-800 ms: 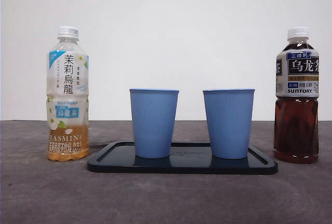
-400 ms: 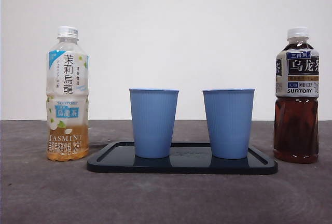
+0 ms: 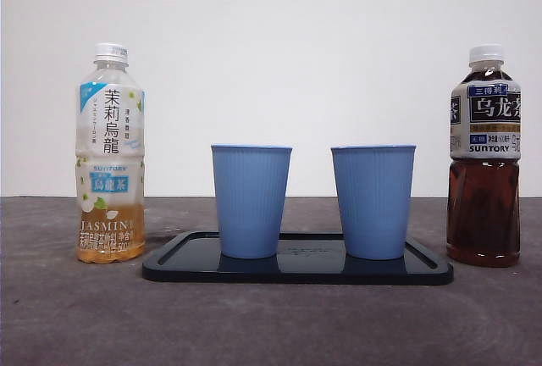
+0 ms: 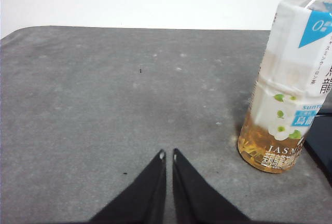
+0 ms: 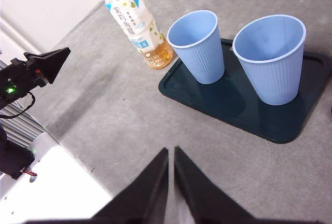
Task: Pour the drink into the cup
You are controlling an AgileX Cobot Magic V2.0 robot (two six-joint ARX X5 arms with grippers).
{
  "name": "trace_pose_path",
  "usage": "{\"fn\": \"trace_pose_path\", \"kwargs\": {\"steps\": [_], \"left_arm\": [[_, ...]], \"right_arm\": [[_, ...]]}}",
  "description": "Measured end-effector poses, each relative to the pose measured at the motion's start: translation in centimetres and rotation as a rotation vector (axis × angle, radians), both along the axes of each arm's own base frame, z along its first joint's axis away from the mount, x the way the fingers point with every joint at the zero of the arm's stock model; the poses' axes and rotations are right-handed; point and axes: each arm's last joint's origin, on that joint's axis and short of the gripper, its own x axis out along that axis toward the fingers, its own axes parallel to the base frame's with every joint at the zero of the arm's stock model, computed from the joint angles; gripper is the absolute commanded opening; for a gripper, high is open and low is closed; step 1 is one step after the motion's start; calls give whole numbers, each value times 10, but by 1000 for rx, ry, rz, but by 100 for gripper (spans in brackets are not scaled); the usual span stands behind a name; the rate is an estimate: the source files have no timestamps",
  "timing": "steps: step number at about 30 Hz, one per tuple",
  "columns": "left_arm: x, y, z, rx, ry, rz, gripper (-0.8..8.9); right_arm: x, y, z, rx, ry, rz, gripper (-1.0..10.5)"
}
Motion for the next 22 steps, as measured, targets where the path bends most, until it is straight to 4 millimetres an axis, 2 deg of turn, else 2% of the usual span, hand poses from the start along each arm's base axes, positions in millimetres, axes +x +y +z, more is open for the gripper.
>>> {"fn": "trace_pose_path", "kwargs": {"steps": [6, 9, 15, 22], "left_arm": [[0, 0, 0, 0, 0, 0, 20], [0, 0, 0, 0, 0, 0, 20], [0, 0, 0, 0, 0, 0, 20], [0, 0, 0, 0, 0, 0, 20]], "right_arm": [[-1, -6, 0, -9, -58, -97, 15], [5, -10, -12, -17, -124, -182, 15], [25, -24, -64, -105, -307, -523, 15], [32, -32, -130, -174, -443, -750, 15]]}}
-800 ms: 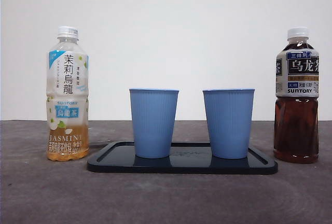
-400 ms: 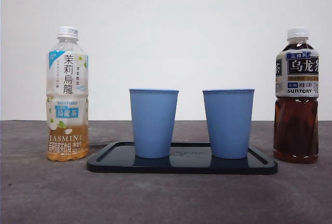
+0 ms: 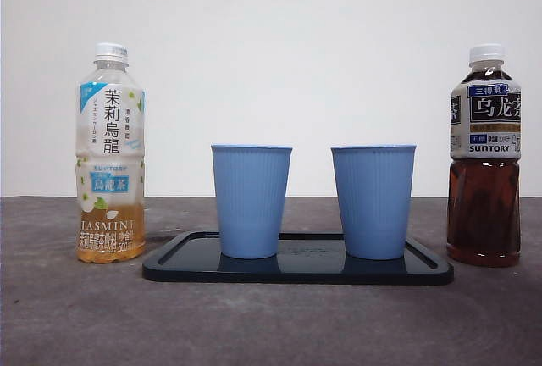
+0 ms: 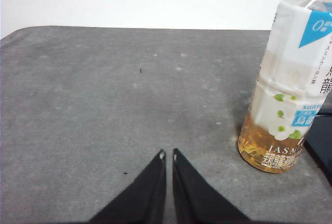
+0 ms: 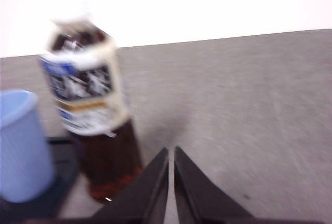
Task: Pour the drink into the cup
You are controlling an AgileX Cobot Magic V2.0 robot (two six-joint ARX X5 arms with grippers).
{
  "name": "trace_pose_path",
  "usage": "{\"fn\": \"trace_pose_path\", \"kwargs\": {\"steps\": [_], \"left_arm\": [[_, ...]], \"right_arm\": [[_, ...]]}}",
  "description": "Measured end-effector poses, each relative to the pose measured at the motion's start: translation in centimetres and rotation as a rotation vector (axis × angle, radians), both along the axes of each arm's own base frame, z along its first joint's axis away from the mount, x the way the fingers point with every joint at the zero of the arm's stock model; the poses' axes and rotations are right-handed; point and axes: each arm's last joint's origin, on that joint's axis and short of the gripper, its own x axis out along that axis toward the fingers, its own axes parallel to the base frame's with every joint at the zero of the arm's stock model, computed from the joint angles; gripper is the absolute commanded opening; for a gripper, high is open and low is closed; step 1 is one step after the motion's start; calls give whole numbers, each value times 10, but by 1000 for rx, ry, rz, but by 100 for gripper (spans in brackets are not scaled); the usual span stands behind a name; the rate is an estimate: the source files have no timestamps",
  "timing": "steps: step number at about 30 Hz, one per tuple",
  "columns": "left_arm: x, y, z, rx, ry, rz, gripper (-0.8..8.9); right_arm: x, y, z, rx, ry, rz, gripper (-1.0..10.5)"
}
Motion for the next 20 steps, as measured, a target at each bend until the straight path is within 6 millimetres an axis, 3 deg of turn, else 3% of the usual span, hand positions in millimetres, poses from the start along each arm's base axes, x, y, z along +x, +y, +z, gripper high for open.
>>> {"fn": "trace_pose_path", "kwargs": {"steps": [6, 20], "left_arm": [[0, 0, 0, 0, 0, 1, 20], [0, 0, 0, 0, 0, 1, 20]], "right_arm": [[-3, -2, -10, -104, 79, -52, 15], [-5, -2, -7, -157, 40, -40, 15]]}}
